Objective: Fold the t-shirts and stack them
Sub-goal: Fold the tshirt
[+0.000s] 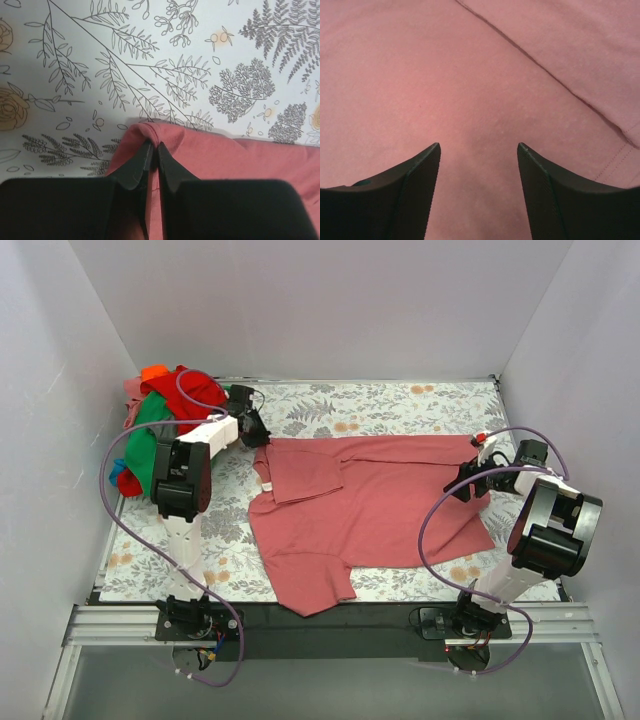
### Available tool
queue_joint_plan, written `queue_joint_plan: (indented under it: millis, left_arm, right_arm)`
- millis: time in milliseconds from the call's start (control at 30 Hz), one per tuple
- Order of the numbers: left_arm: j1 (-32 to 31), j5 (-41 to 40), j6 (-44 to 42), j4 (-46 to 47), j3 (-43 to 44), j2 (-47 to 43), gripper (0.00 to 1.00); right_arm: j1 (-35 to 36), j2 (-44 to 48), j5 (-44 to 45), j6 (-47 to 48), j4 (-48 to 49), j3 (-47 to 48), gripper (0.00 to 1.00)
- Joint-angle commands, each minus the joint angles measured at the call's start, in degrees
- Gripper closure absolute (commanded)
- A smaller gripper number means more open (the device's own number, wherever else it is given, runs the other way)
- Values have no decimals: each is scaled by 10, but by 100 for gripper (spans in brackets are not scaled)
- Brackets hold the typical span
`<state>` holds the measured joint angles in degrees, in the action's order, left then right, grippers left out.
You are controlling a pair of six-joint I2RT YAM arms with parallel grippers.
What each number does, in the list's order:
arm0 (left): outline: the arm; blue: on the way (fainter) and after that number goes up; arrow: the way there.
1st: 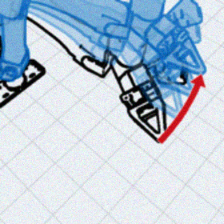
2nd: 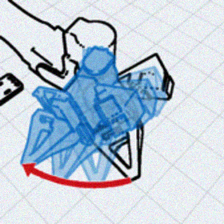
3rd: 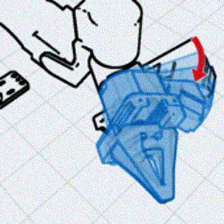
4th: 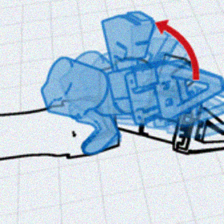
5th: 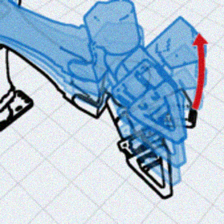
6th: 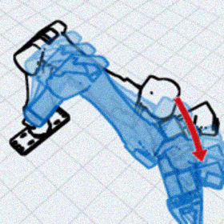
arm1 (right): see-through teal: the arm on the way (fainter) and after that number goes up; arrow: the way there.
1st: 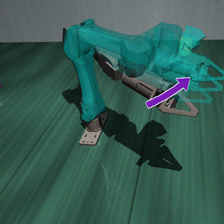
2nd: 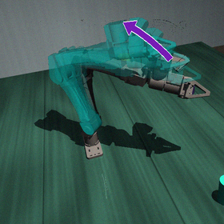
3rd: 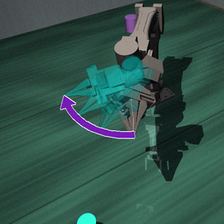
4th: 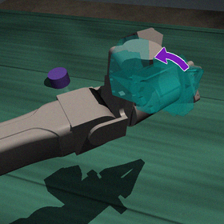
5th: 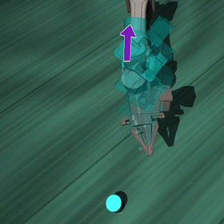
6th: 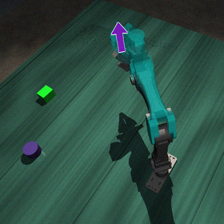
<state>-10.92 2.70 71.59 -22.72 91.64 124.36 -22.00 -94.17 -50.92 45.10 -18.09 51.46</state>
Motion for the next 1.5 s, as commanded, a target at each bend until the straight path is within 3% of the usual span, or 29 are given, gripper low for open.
queue_joint_plan:
  millis: [0,200,367,700,1100,1200,1333,1467]
  left_arm:
    - [7,-16,-8,-9,31,6,97]
    - [22,-19,-20,-24,93,40,98]
    - [28,-9,-37,-43,169,91,98]
    - [35,-2,-40,-41,228,131,98]
    - [36,9,-42,-34,242,132,98]
    - [36,9,-43,-35,243,132,98]
    - [37,13,-40,-33,244,135,99]
    - [39,12,-39,-33,252,141,99]
  right_arm:
    - [-1,-16,12,-18,-5,44,32]
    - [5,-80,63,-113,-5,129,48]
    - [32,-149,127,-196,-4,221,47]
    - [47,-274,230,-320,1,413,44]
    - [54,-327,262,-317,-28,431,46]
    - [56,-341,258,-317,-41,439,53]
    - [56,-362,246,-319,-63,473,88]
    - [56,-378,255,-319,-70,534,99]
